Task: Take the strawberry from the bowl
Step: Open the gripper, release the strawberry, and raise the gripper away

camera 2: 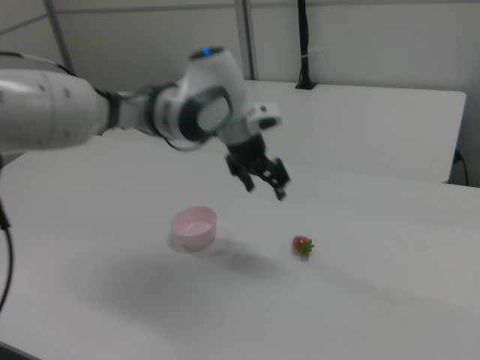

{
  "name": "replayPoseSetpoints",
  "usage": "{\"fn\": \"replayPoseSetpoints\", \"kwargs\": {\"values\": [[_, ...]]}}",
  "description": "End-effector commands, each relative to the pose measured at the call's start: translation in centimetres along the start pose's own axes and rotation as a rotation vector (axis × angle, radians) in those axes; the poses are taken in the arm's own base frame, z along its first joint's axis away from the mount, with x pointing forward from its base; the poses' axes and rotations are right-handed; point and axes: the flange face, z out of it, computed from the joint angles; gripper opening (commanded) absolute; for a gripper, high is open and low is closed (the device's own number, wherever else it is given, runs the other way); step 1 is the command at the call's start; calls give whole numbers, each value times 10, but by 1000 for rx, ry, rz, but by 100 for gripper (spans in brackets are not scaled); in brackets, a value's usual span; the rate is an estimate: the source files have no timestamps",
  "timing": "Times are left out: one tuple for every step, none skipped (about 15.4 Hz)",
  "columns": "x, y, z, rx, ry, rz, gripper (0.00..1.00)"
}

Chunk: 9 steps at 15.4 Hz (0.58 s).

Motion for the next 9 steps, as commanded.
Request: {"fn": "replayPoseSetpoints", "kwargs": {"values": [[-51,-49,-109,62,-97,-29,100],[-63,-56,-133,74,-114,-53,100],[-74,-62,-151,86,-134,-58,100],[-87,-79,-166,88,-157,-86,100],[-99,-94,-174,85,-177,-110,100],[-104,-97,-180,85,-171,-111,100],[-104,-99,-179,85,-172,-105,100],[-104,-101,-178,85,-172,-107,100],[-103,-99,-179,89,-169,-112,100]]}}
